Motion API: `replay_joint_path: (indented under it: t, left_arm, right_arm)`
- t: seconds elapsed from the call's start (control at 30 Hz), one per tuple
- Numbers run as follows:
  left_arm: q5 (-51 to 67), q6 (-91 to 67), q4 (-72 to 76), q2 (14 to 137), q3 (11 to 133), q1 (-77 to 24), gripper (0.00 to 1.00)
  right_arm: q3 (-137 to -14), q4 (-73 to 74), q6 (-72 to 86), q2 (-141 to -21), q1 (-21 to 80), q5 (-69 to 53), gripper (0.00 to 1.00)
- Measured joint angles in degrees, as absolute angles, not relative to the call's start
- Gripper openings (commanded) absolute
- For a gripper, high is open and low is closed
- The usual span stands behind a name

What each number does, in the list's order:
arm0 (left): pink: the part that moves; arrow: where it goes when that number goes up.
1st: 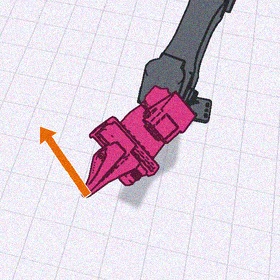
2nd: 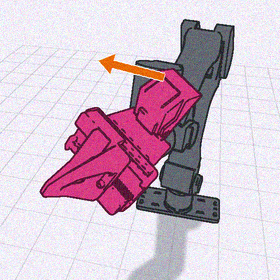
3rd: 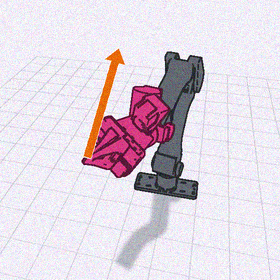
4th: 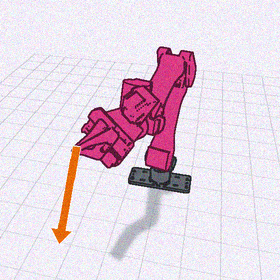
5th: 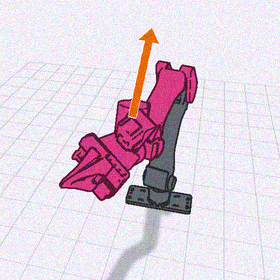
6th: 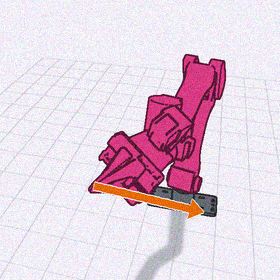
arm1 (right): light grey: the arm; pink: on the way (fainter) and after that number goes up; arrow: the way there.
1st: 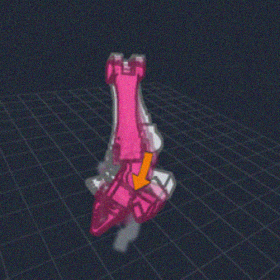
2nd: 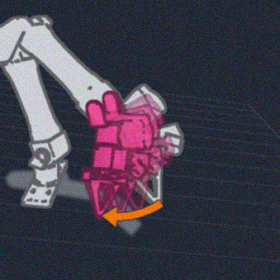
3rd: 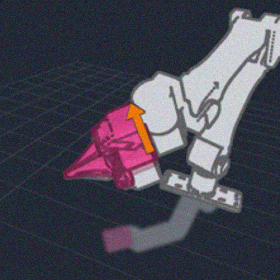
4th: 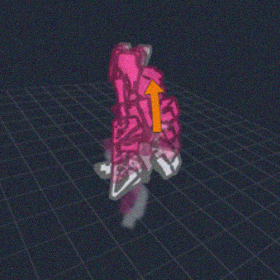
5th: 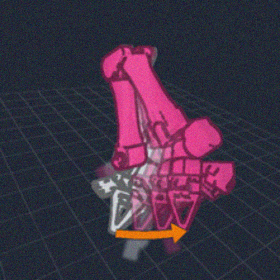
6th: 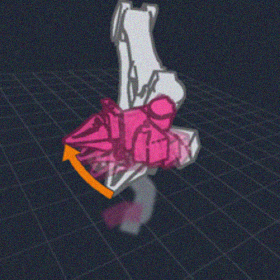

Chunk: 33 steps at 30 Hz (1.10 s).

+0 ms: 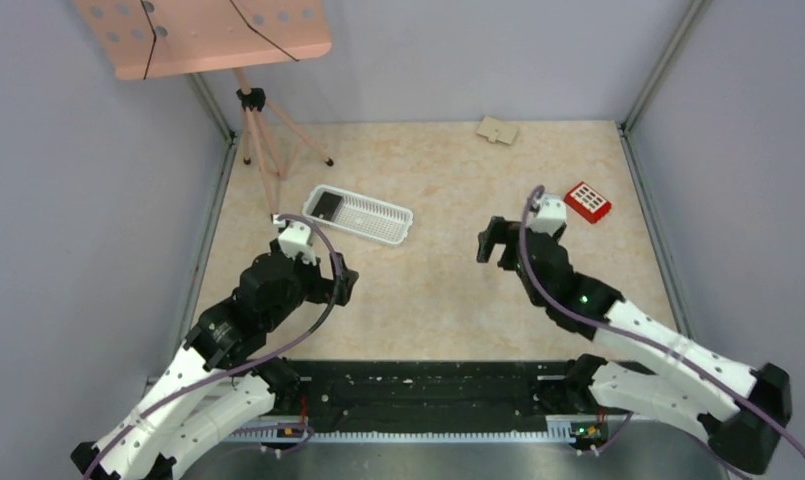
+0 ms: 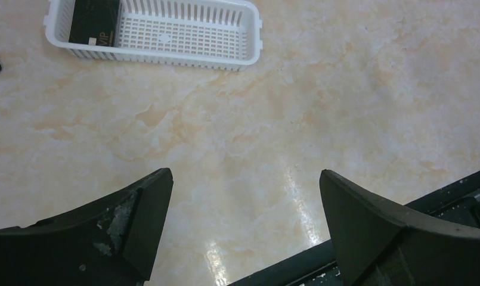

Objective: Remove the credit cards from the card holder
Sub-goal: Move the card holder to the center of the board.

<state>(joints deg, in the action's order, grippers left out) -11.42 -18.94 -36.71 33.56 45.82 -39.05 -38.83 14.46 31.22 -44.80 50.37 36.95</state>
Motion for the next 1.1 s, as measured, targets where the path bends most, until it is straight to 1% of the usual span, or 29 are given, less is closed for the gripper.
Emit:
replay_joint_path:
  t: [0.07, 0.17, 0.27, 0.3, 0.33, 0.4, 0.53, 0.77, 0.93, 1.1]
  left_arm:
    - [-11.4, -19.1, -37.0, 33.1, 44.7, -39.0, 0.98]
    - [-11.2, -19.2, -37.7, 33.6, 44.3, -39.0, 0.98]
    - [-11.1, -19.2, -37.8, 33.6, 44.3, -39.0, 0.97]
    - [-11.0, -19.2, -37.8, 33.6, 44.3, -39.0, 0.97]
    - [-11.0, -19.2, -37.8, 33.6, 44.3, -39.0, 0.97]
    - [-11.0, -19.2, -37.8, 33.6, 44.2, -39.0, 0.97]
    - [-11.2, -19.2, -37.8, 33.5, 44.2, -39.0, 0.97]
    - [-11.4, -19.1, -37.8, 32.6, 44.1, -39.0, 0.97]
    - [-11.6, -19.1, -37.8, 32.8, 44.1, -39.0, 0.97]
    - [-12.6, -19.1, -37.8, 32.9, 44.1, -39.0, 0.97]
  right_arm:
    - [-40.0, 11.8, 28.2, -50.9, 45.7, 35.7, 0.95]
    - [-42.5, 7.8, 25.3, -60.1, 35.9, 30.6, 0.9]
    - [-45.8, 2.9, 24.4, -68.9, 26.7, 23.6, 0.81]
    - [-47.7, 1.3, 24.5, -72.5, 23.9, 21.2, 0.76]
    - [-49.7, 0.0, 24.7, -75.9, 21.8, 18.9, 0.72]
    - [-53.7, -2.8, 25.9, -82.7, 17.9, 14.1, 0.67]
    - [-59.7, -8.3, 30.4, -93.8, 12.3, 6.7, 0.62]
    - [-68.4, -21.0, 44.5, -113.4, 4.3, -4.2, 0.5]
    - [-74.7, -27.9, 53.0, -126.1, 1.6, -8.5, 0.47]
    - [-79.6, -32.2, 57.3, -131.8, 1.2, -9.4, 0.46]
